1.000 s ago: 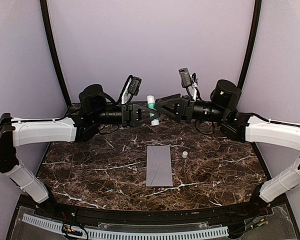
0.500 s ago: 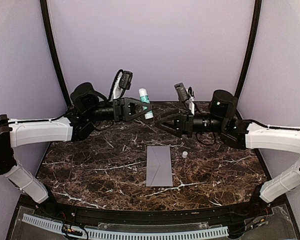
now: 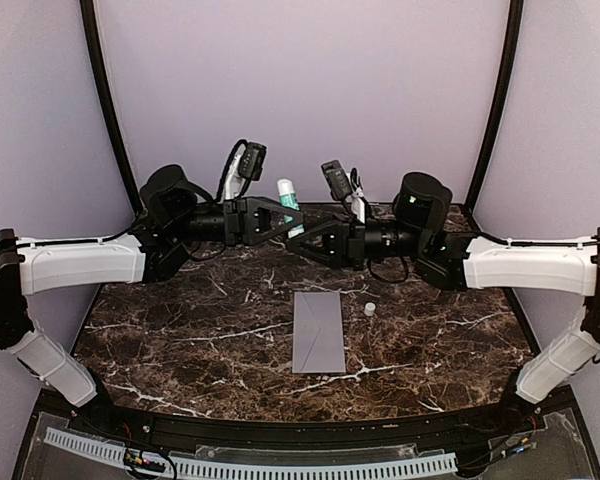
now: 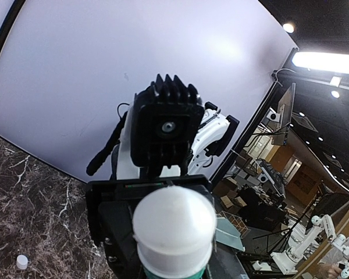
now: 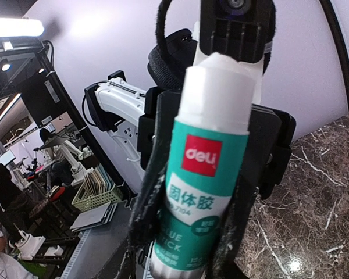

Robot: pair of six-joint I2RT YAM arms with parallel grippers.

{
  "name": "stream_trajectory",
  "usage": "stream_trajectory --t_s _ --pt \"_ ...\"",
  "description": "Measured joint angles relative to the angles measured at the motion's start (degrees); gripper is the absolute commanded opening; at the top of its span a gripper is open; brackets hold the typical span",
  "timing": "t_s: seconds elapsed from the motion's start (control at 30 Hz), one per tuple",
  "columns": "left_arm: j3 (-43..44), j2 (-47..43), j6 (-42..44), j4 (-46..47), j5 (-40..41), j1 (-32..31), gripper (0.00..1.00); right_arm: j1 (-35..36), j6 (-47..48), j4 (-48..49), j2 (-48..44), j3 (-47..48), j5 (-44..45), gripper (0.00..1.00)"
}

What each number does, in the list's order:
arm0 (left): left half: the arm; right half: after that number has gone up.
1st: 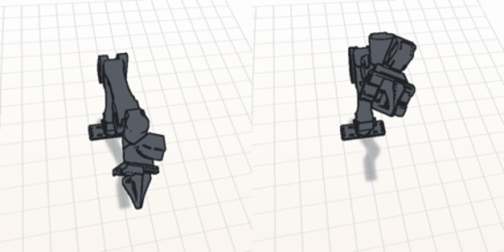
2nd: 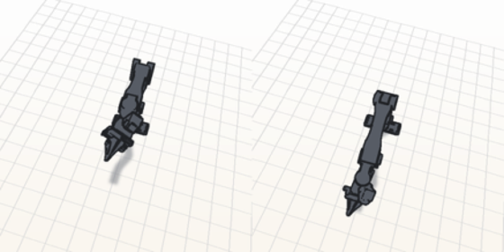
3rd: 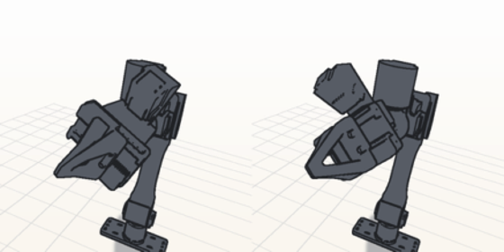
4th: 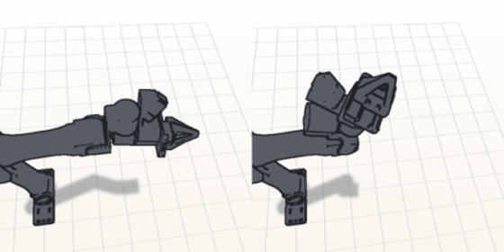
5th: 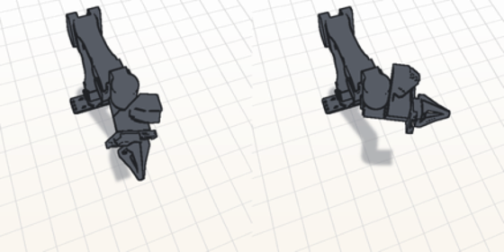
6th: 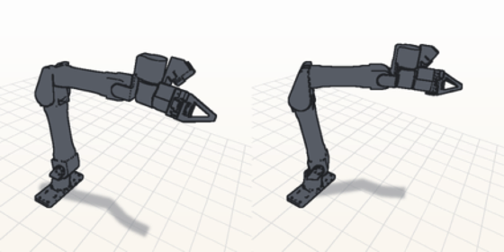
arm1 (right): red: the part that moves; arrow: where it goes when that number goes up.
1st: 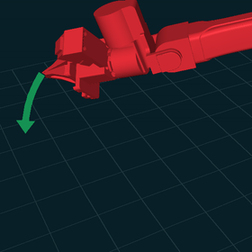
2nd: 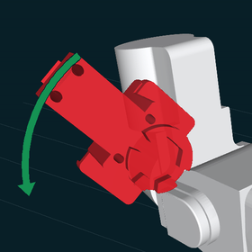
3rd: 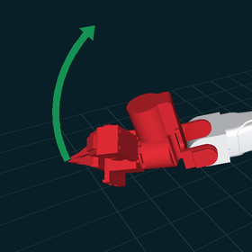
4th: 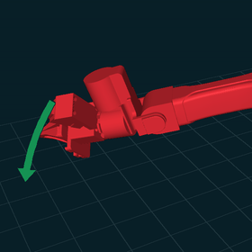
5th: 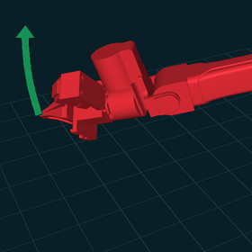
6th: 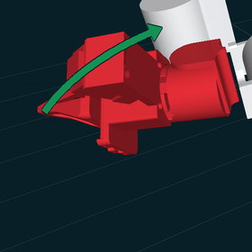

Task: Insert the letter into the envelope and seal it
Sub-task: Screw the solid glue.

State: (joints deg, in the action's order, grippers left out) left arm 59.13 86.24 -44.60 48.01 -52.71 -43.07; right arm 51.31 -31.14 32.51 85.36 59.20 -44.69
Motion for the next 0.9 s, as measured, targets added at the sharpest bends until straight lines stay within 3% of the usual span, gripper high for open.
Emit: stream_trajectory --t_s 0.2,0.47,0.9 --pt "0.0 -0.04 0.31 0.57 -0.5 0.0 0.01 0.13 -1.46 0.9 0.11 0.04 -0.26 0.17" --pt "0.0 -0.15 2.45 -0.74 0.02 0.04 0.0 0.15 -1.7 -0.11 0.07 0.04 2.38 0.15" --pt "4.44 -2.73 17.49 -25.42 19.3 -1.27 0.0 2.16 5.57 -20.24 -0.7 5.4 25.49 0.16"
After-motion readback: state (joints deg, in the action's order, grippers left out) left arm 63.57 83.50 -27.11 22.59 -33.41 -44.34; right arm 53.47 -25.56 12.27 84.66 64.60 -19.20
